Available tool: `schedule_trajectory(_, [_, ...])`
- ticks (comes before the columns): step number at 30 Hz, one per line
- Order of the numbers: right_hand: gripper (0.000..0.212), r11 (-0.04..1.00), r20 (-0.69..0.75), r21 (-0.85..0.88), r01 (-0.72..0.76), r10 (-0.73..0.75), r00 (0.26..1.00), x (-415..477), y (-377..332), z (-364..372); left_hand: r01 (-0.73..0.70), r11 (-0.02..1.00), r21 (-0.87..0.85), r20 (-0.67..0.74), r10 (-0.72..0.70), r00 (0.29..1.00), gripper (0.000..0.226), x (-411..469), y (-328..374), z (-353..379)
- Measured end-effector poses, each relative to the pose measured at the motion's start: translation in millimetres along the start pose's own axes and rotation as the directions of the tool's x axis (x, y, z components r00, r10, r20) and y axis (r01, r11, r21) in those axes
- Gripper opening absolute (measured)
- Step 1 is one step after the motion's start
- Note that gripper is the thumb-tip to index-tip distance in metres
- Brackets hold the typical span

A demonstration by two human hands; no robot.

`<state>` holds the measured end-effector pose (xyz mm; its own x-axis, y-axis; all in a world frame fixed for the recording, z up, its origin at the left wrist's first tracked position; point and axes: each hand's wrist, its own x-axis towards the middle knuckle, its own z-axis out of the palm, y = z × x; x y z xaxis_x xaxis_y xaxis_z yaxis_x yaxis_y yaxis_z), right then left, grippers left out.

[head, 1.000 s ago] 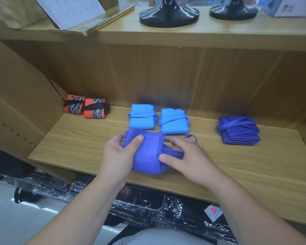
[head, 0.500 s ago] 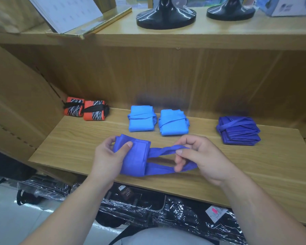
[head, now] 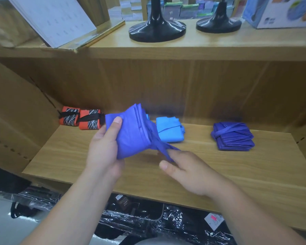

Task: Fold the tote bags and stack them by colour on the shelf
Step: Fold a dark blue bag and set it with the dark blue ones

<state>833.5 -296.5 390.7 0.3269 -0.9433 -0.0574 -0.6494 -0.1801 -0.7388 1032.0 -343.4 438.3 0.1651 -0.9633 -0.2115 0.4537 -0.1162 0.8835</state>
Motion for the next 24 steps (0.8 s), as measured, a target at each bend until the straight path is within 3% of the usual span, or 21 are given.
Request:
schedule_trajectory(2, [0.108,0.935,-0.015,0.355,-0.019,0.026,1.000,7,8,-1,0.102,0.995,-0.005,0.041,-0.102,0.994,0.021,-4,-2,-1])
schedule_trajectory(5, [0.117,0.601,0.055,0.795,-0.081,0.061,0.997,16,8,0,0.240,0.970,0.026,0.083,-0.242,0.967,0.034,-6,-11,-9])
schedule_trajectory(7, [0.130,0.333,0.051,0.940,-0.073,0.075,0.996,19,6,-6,0.262,0.961,0.086,0.144,-0.272,0.951,0.035,-8,-16,-14])
schedule_trajectory(9, [0.128,0.078,-0.019,0.997,0.010,0.114,0.993,18,5,-17,0.232,0.962,0.141,0.198,-0.257,0.946,0.028,-9,-22,-19])
schedule_trajectory(11, [0.126,-0.044,-0.055,0.997,0.062,0.144,0.988,16,2,-27,0.194,0.962,0.194,0.203,-0.233,0.951,0.023,-7,-25,-23])
schedule_trajectory(14, [0.120,-0.022,-0.010,1.000,0.012,0.128,0.992,18,2,-27,0.044,0.903,0.428,0.158,-0.122,0.980,0.011,7,-34,-30])
schedule_trajectory(18, [0.114,0.248,0.165,0.944,-0.217,0.213,0.963,22,9,-2,-0.100,0.681,0.725,0.176,-0.043,0.984,0.020,27,-60,-46])
schedule_trajectory(20, [0.108,0.353,0.209,0.884,-0.307,0.289,0.934,21,15,15,-0.214,0.476,0.853,0.242,0.003,0.970,0.025,30,-74,-52])
schedule_trajectory(21, [0.105,0.385,0.208,0.864,-0.325,0.316,0.926,21,18,21,-0.280,0.291,0.915,0.266,0.088,0.960,0.032,31,-78,-55])
schedule_trajectory(23, [0.100,0.376,0.204,0.865,-0.331,0.340,0.918,20,22,30,-0.350,-0.060,0.935,0.353,0.268,0.896,0.052,32,-81,-60])
schedule_trajectory(24, [0.098,0.360,0.206,0.873,-0.330,0.341,0.917,20,24,33,-0.399,-0.120,0.909,0.415,0.328,0.848,0.050,29,-81,-59])
